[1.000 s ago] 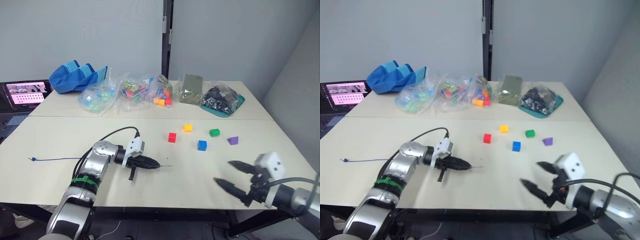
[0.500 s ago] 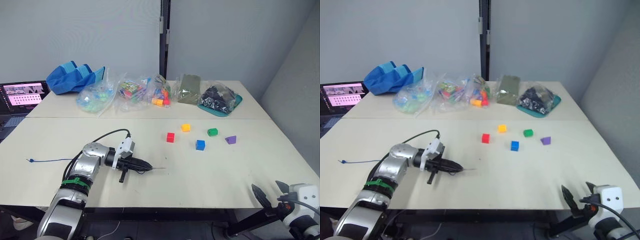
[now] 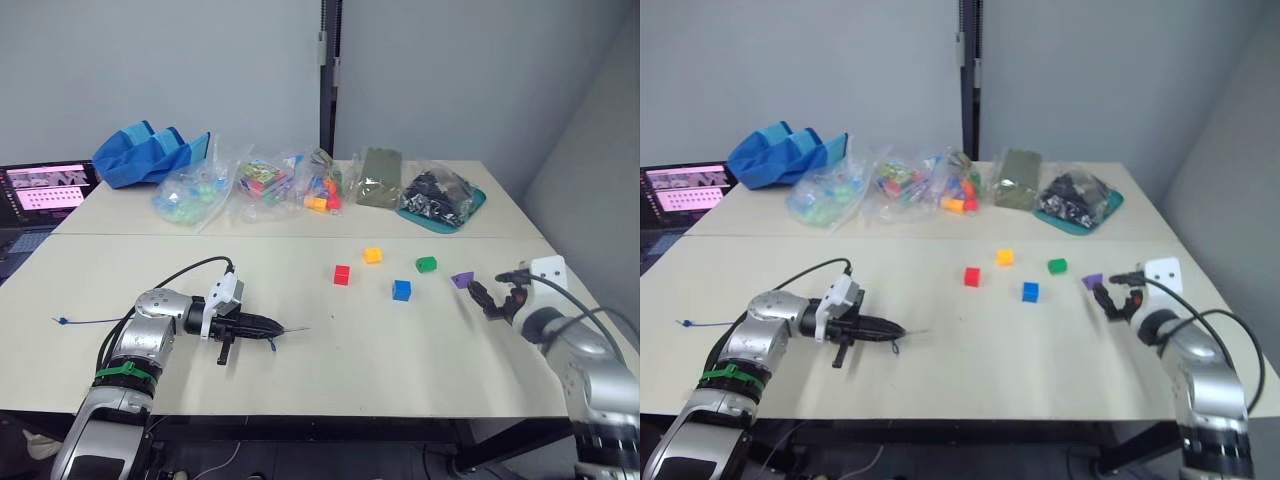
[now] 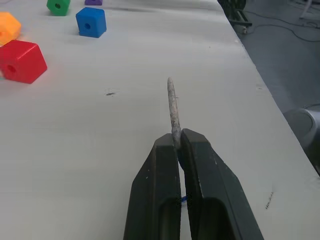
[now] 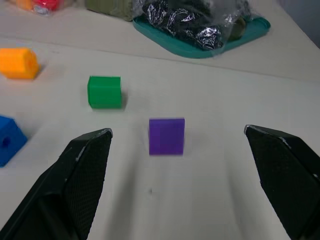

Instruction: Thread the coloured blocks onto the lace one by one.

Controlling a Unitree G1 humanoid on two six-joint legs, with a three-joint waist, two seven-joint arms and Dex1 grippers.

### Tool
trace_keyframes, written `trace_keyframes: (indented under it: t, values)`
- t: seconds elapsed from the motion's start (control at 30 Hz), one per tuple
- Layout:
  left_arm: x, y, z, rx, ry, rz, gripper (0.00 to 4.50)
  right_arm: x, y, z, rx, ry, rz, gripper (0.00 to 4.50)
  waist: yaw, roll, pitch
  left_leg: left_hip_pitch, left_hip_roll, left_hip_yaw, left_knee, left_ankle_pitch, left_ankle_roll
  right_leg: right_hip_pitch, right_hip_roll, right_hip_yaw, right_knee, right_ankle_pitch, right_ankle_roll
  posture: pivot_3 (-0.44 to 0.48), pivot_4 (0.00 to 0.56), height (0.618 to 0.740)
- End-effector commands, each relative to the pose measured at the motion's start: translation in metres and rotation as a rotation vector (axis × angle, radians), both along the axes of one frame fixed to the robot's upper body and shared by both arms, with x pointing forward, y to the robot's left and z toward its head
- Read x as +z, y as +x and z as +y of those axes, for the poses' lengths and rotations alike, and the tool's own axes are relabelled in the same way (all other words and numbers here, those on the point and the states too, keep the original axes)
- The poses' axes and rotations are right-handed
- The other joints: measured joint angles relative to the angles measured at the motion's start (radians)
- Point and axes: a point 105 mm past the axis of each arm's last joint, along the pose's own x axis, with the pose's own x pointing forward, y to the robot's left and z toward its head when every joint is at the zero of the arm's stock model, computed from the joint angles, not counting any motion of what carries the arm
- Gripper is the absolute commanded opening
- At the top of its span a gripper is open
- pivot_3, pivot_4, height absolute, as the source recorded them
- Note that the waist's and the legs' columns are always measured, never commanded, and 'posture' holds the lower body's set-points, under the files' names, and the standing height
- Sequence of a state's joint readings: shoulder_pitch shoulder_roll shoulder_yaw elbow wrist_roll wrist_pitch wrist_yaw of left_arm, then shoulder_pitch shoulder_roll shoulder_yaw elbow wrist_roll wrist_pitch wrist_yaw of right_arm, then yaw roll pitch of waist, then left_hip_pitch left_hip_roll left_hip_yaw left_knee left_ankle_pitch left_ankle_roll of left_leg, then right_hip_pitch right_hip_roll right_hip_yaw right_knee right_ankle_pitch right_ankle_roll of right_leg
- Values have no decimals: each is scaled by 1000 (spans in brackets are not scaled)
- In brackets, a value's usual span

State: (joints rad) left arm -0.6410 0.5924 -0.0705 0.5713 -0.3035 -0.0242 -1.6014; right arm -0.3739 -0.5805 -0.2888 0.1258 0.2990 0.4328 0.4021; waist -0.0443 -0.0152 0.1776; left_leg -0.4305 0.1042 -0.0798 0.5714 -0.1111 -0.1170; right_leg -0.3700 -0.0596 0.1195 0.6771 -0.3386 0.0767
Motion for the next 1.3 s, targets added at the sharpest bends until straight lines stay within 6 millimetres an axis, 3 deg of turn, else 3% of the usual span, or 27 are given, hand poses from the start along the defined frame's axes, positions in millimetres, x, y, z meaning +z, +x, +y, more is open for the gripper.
trace_keyframes:
  t: [0.03,0.4,0.73,0.9,1.0,1.1,1.3]
  values:
    - [14,-1,3,24,-30,-52,50,-11,20,-2,-9,-34,29,4500,3,0,0,-1,0,0,0,0,0,0,0,0,0,0,0,0,150,740]
    - [13,-10,-3,69,-51,-57,50,-16,64,-5,-50,-16,32,4500,-6,0,0,0,0,0,0,0,0,0,0,0,0,0,0,0,150,740]
    - [18,-11,-21,28,-81,-57,0,-14,58,-4,-26,47,-6,1258,-3,1,0,0,0,0,0,0,0,0,0,0,0,0,0,0,150,740]
    - [15,-12,-31,-8,-91,-38,0,-1,32,8,-12,81,-59,1187,-1,1,0,0,0,0,0,0,0,0,0,0,0,0,0,0,150,740]
    - [10,-14,-40,-45,-87,-28,0,5,9,28,0,123,-66,1187,-2,1,0,0,0,0,0,0,0,0,0,0,0,0,0,0,150,740]
    - [4,-15,-46,-80,-78,-11,0,4,-20,66,36,162,-54,1187,-4,1,0,0,0,0,0,0,0,0,0,0,1,0,0,0,150,740]
    - [1,-11,-52,-127,-59,8,0,-16,-57,137,90,263,16,1187,-1,1,0,-1,0,0,1,0,0,-1,0,0,1,0,0,0,150,740]
